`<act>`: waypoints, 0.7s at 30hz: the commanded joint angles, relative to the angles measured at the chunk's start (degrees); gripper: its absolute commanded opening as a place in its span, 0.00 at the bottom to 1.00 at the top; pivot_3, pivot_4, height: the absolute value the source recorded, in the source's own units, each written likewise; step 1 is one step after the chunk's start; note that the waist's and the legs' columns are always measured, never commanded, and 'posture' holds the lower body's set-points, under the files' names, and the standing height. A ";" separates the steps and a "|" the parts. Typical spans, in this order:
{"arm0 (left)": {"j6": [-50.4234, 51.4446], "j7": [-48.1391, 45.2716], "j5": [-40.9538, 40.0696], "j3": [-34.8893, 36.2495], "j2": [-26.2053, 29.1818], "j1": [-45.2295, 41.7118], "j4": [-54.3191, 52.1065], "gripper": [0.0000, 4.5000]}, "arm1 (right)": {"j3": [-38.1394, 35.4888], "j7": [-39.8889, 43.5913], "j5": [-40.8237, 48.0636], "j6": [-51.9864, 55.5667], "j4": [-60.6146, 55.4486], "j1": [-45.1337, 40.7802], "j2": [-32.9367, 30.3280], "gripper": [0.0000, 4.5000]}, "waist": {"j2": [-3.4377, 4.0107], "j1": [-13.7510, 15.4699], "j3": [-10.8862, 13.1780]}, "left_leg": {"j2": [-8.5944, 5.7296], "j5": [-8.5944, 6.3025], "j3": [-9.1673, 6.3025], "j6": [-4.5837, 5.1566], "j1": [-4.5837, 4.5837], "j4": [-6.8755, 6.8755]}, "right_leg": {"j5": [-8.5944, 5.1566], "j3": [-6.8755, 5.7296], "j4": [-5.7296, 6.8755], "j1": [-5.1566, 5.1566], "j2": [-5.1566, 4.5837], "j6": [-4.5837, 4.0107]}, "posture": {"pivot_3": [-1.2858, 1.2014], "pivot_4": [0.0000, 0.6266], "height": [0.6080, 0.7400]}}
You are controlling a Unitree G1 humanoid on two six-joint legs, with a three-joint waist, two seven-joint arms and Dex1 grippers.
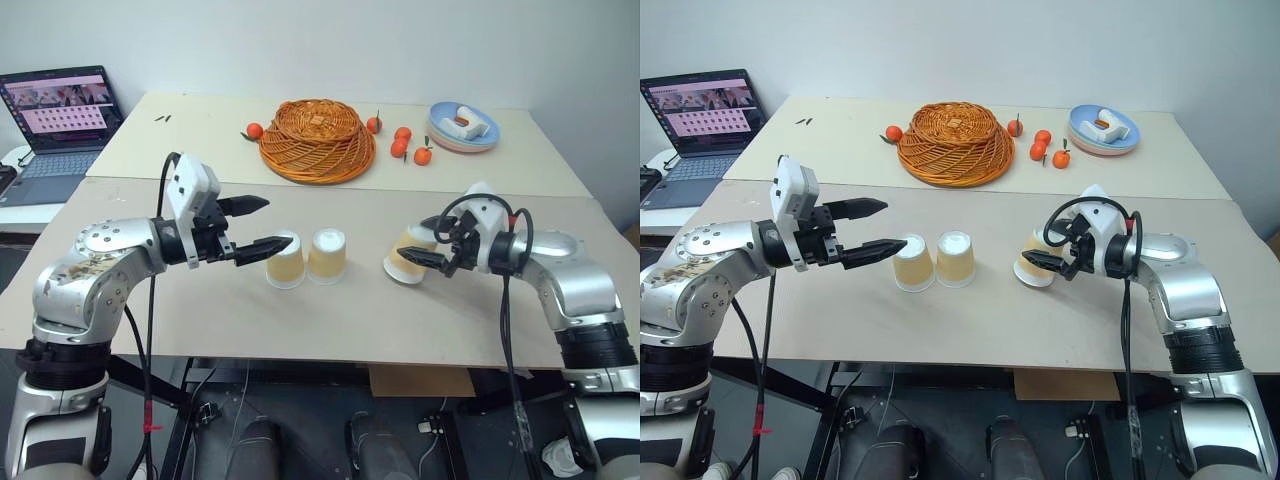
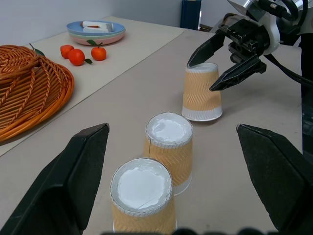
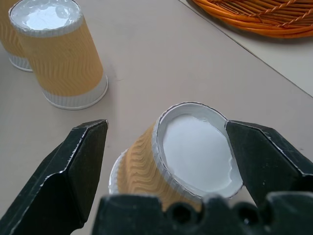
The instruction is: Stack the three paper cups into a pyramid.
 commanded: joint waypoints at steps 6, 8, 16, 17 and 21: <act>-2.65 0.30 2.07 0.11 0.38 -1.19 -0.62 0.98 | -1.74 0.99 1.12 -0.14 -3.68 -0.11 0.59 1.00 | 0.00 0.00 0.00 | 0.00 0.00 0.00 0.00 0.00 0.00 | 0.00 0.00 0.01 0.00 0.00 0.00 | 0.52 0.24 0.48; -2.77 0.11 2.25 0.10 0.32 -1.01 -0.64 0.98 | -1.82 0.91 1.50 0.89 -5.57 0.48 0.69 1.00 | 0.00 0.00 0.00 | 0.00 0.00 0.00 0.00 0.00 0.00 | 0.00 0.00 0.01 0.00 0.00 0.00 | 0.52 0.24 0.48; -3.44 -0.11 3.32 -0.47 0.06 -1.11 0.07 0.98 | -2.43 -0.17 3.33 3.01 -10.38 2.83 1.64 1.00 | 0.00 0.01 0.00 | 0.00 0.00 0.00 0.00 0.00 0.01 | 0.01 0.00 0.01 0.00 0.00 0.01 | 0.52 0.24 0.48; -3.46 -0.16 3.34 -0.46 0.04 -1.10 0.05 0.98 | -2.53 -0.38 3.41 3.10 -10.59 2.95 1.72 1.00 | 0.00 0.01 0.00 | 0.00 0.00 -0.01 0.00 0.00 0.01 | 0.01 0.00 0.01 0.00 0.00 0.01 | 0.52 0.24 0.48; -3.39 -0.19 3.28 -0.38 0.01 -1.14 0.04 0.98 | -5.25 -2.10 5.04 3.38 -10.51 2.26 1.79 1.00 | 0.00 0.01 0.00 | 0.00 0.00 0.00 0.00 0.00 0.01 | 0.01 0.00 0.01 0.00 0.00 0.01 | 0.52 0.24 0.48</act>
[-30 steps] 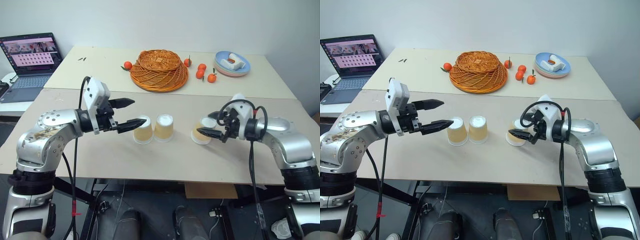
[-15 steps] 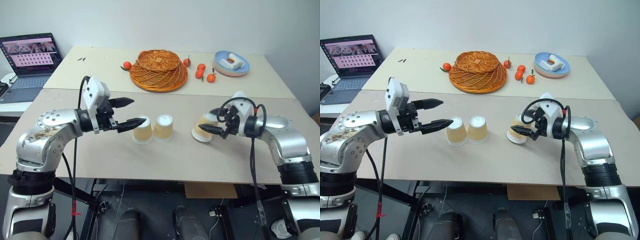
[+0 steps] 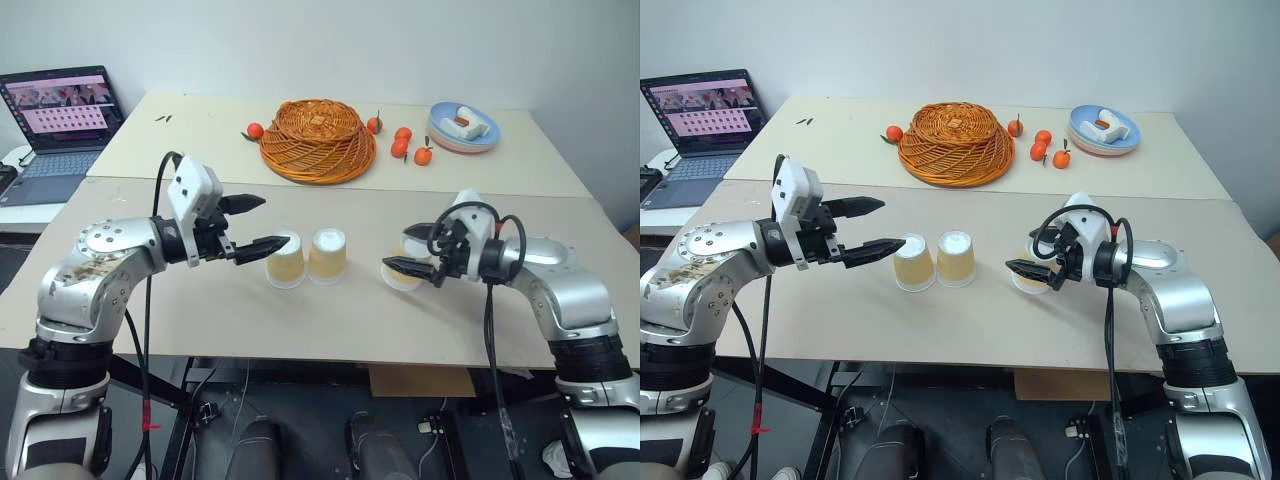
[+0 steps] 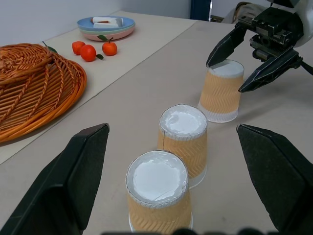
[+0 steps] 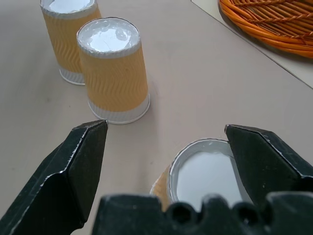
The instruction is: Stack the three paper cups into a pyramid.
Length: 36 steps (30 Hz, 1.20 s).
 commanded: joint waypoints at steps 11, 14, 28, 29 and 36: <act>-1.41 0.20 0.09 1.26 0.08 -1.32 -0.59 0.98 | -11.75 -0.44 4.46 0.81 1.35 2.12 -4.62 1.00 | 0.00 0.10 0.00 | 0.00 0.00 0.00 0.00 0.00 0.00 | 0.00 0.00 0.00 0.00 0.00 0.00 | 0.52 0.24 0.48; -1.41 0.27 0.03 1.33 0.08 -1.36 -0.47 0.98 | -11.71 0.33 4.57 0.66 2.00 3.81 -4.73 1.00 | 0.00 0.08 0.00 | -0.01 0.00 0.01 0.00 0.00 0.00 | 0.00 0.01 -0.01 0.00 0.00 0.00 | 0.52 0.24 0.48; -0.41 1.19 -0.69 1.85 0.46 -1.92 -1.84 0.98 | -11.25 2.22 5.06 -2.20 11.55 4.60 -1.97 1.00 | 0.01 -0.07 0.01 | -0.01 0.00 0.02 0.00 0.02 0.00 | 0.01 0.04 0.01 0.01 0.01 0.01 | 0.52 0.24 0.48; -0.41 1.23 -0.59 1.80 0.56 -1.86 -1.88 0.98 | -11.29 2.45 4.97 -2.54 12.31 4.58 -1.87 1.00 | 0.01 -0.08 0.01 | -0.01 0.00 0.02 0.00 0.02 0.00 | 0.01 0.04 0.02 0.01 0.01 0.01 | 0.52 0.24 0.48; -0.14 1.45 -0.50 2.04 0.92 -1.50 -2.19 0.98 | -10.75 2.75 4.71 -3.52 14.74 3.53 -1.04 1.00 | 0.01 -0.08 0.01 | -0.01 0.00 0.01 0.00 0.05 0.01 | 0.02 0.03 0.02 0.04 0.01 0.01 | 0.52 0.24 0.48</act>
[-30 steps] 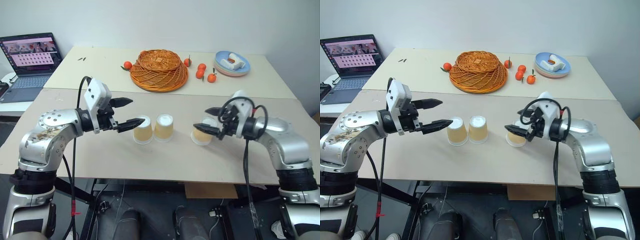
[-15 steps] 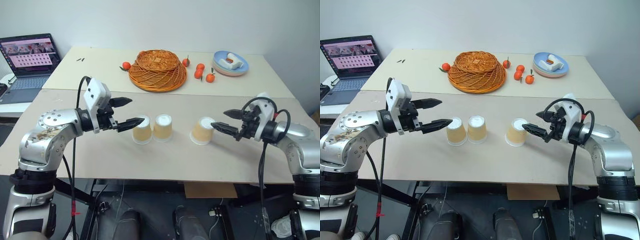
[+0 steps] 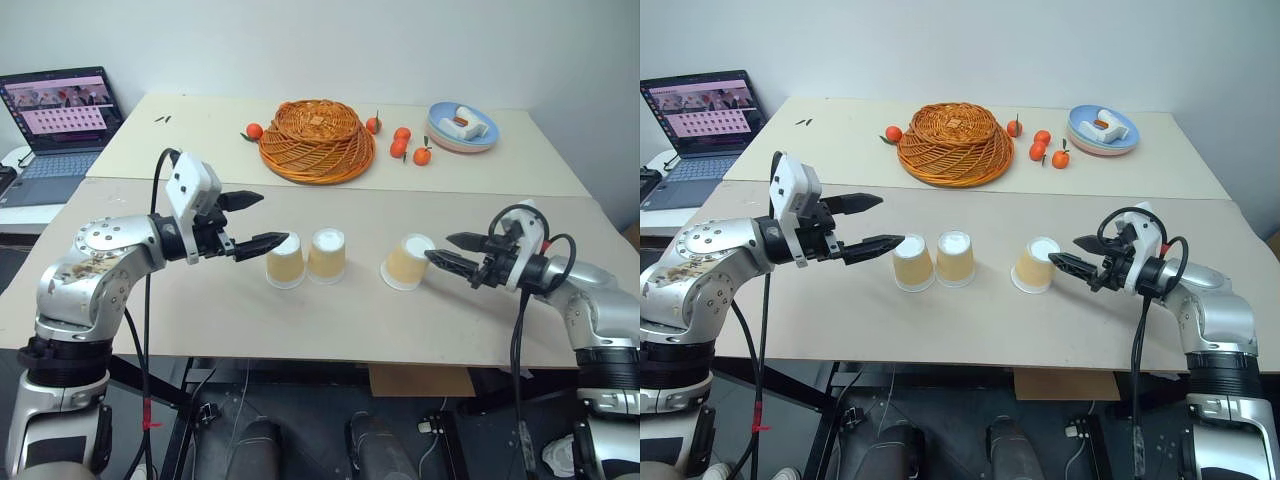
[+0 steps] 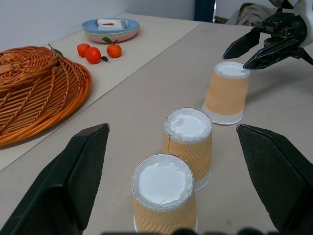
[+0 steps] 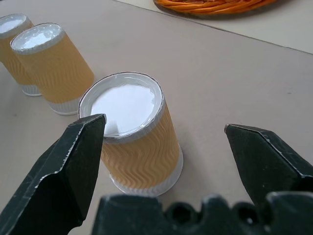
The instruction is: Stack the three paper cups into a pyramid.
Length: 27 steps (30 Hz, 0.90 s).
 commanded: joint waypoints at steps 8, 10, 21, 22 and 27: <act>-0.26 0.58 -0.51 1.66 0.81 -0.72 -2.12 0.98 | 0.07 -0.71 -0.58 0.29 -2.95 -0.84 -0.13 1.00 | 0.00 0.00 0.00 | 0.00 0.00 0.00 0.00 0.00 0.00 | 0.00 0.00 0.00 0.00 0.00 0.01 | 0.52 0.24 0.48; -0.07 0.69 -0.71 1.65 0.60 -0.73 -2.12 0.98 | 1.08 -1.21 -1.60 0.83 -5.44 -1.09 -0.96 1.00 | 0.00 -0.04 0.00 | 0.00 0.00 0.00 0.00 0.00 0.00 | 0.00 0.00 0.00 0.00 0.00 0.00 | 0.52 0.24 0.48; 0.62 0.69 -1.31 1.68 0.37 -0.81 -1.96 0.98 | -1.53 -1.42 1.38 6.14 -14.67 -2.41 -5.83 1.00 | 0.02 0.34 0.01 | 0.00 0.00 0.00 0.00 -0.02 -0.01 | -0.01 -0.01 -0.01 -0.01 -0.01 0.01 | 0.52 0.24 0.48; 0.64 0.70 -1.28 1.65 0.34 -0.75 -1.97 0.98 | -1.72 -1.23 1.44 6.24 -14.85 -1.87 -6.33 1.00 | 0.02 0.35 0.01 | -0.01 0.00 0.00 0.00 -0.02 -0.01 | -0.01 0.00 -0.02 -0.01 -0.02 0.01 | 0.52 0.24 0.48; 0.93 0.80 -1.17 1.69 0.24 -0.38 -2.31 0.98 | -3.15 -0.22 1.74 6.64 -15.63 2.37 -7.98 1.00 | 0.02 0.35 0.02 | -0.01 0.00 0.00 0.00 -0.02 0.00 | -0.01 0.00 -0.02 -0.01 -0.02 0.01 | 0.52 0.24 0.48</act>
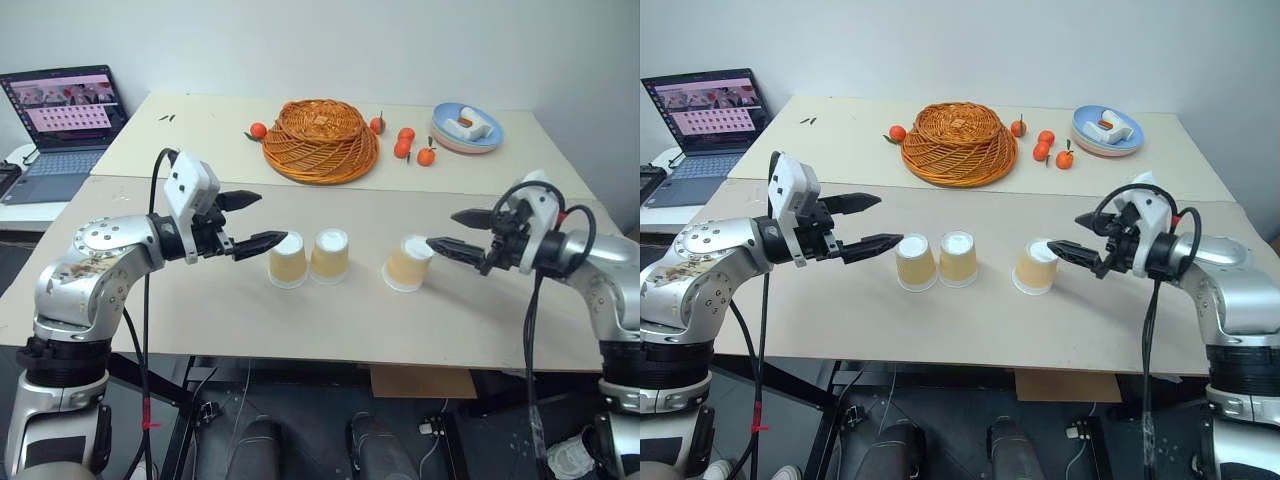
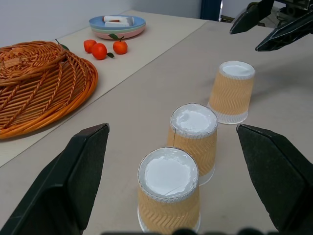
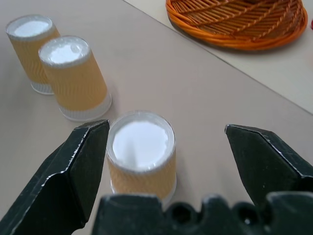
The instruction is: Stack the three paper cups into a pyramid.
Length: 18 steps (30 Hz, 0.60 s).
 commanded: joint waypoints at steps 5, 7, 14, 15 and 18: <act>0.36 0.54 -1.32 1.68 0.16 -0.41 -2.97 0.98 | -3.13 1.71 0.65 -1.24 -0.29 6.54 -2.38 1.00 | 0.00 -0.16 0.00 | 0.00 0.00 0.00 0.00 0.01 0.00 | 0.00 0.01 0.01 0.00 0.00 0.00 | 0.52 0.24 0.48; 0.88 0.65 -1.72 2.09 0.38 -0.42 -3.43 0.98 | -2.55 2.04 0.17 -2.01 1.00 7.27 -2.13 1.00 | 0.00 -0.27 0.00 | 0.00 0.00 0.00 0.00 0.01 0.01 | 0.00 0.01 0.01 0.00 0.01 0.00 | 0.52 0.24 0.48; 1.98 1.71 -2.17 2.82 0.91 -0.44 -4.59 0.98 | 2.27 1.30 -2.98 -6.17 8.16 1.97 2.78 1.00 | 0.00 -0.73 0.00 | 0.02 0.00 0.02 0.00 0.08 0.00 | 0.03 0.05 0.03 0.01 0.03 -0.01 | 0.52 0.24 0.48; 2.14 1.84 -2.29 2.96 1.11 -0.39 -4.77 0.98 | 2.98 1.40 -3.32 -6.76 9.26 0.60 3.64 1.00 | 0.01 -0.80 0.00 | 0.02 0.00 0.02 0.00 0.09 0.00 | 0.03 0.05 0.04 0.01 0.04 -0.01 | 0.52 0.24 0.48; 2.63 2.01 -2.61 3.35 1.71 -0.31 -5.11 0.98 | 5.11 2.16 -4.21 -8.18 11.72 -2.48 5.54 1.00 | 0.03 -0.61 0.01 | 0.02 0.00 0.02 0.00 0.09 0.00 | 0.04 0.05 0.05 0.00 0.05 -0.01 | 0.52 0.24 0.48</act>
